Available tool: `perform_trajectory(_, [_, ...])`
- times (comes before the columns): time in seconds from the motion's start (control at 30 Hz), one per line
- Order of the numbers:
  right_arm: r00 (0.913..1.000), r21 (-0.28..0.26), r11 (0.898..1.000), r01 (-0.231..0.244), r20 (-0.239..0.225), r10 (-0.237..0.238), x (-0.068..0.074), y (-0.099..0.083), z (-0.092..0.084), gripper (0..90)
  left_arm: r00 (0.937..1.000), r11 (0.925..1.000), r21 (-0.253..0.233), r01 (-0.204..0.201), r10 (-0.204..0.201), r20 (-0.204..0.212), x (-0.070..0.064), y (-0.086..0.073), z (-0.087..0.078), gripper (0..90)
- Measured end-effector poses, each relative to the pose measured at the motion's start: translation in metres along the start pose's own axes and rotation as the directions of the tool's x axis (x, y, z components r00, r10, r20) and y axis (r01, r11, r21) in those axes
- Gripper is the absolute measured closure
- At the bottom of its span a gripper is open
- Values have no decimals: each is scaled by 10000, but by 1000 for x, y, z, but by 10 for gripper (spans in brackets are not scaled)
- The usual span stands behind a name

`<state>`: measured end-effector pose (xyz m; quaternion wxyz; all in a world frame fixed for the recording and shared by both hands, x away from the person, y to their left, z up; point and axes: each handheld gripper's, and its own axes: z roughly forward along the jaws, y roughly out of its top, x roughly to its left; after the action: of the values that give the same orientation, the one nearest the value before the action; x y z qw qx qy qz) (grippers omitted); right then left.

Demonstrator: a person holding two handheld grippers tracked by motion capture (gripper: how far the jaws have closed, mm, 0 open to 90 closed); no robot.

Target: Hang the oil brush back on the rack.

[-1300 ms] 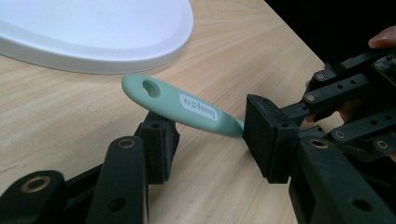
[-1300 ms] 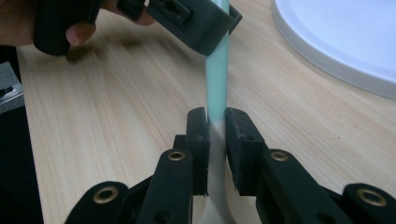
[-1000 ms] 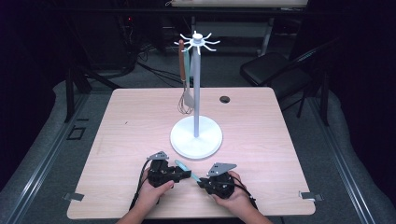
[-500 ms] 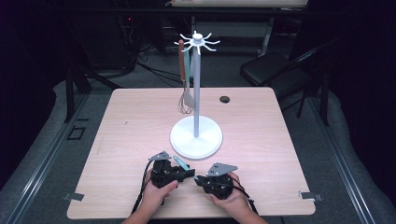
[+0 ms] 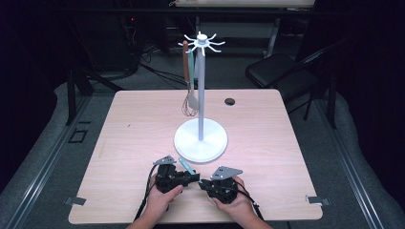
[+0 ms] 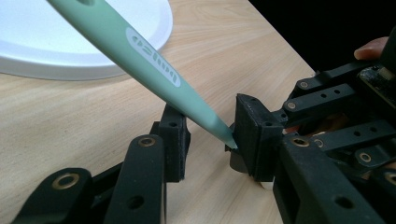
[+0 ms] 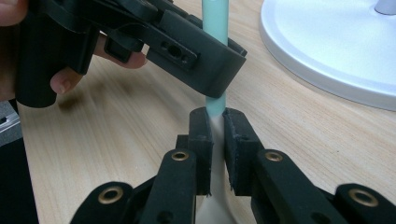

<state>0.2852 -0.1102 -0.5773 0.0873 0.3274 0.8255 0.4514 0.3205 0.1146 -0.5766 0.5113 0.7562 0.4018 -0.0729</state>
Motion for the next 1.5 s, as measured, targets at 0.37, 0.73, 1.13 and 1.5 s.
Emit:
perform_trajectory(0.37, [9991, 179, 9995, 268, -340, -262, -2, 0, -13, 732, 9993, 9997, -81, -248, 250, 266, -8, 11, 1, 726])
perform_trajectory(0.73, [9984, -475, 9986, -241, -525, 216, -26, 7, -50, 704, 9983, 9996, -94, -284, 289, 511, -15, 18, 3, 776])
perform_trajectory(1.13, [9822, 10, 9887, -1502, 1146, 1491, -62, -2, -52, 698, 9873, 9928, 143, -1186, 1164, 1085, -40, 33, 10, 839])
perform_trajectory(1.5, [9828, 244, 9910, -1320, 1332, 1276, -62, -4, -48, 701, 9801, 9831, 694, -1696, 1609, 1167, -45, 41, 11, 840])
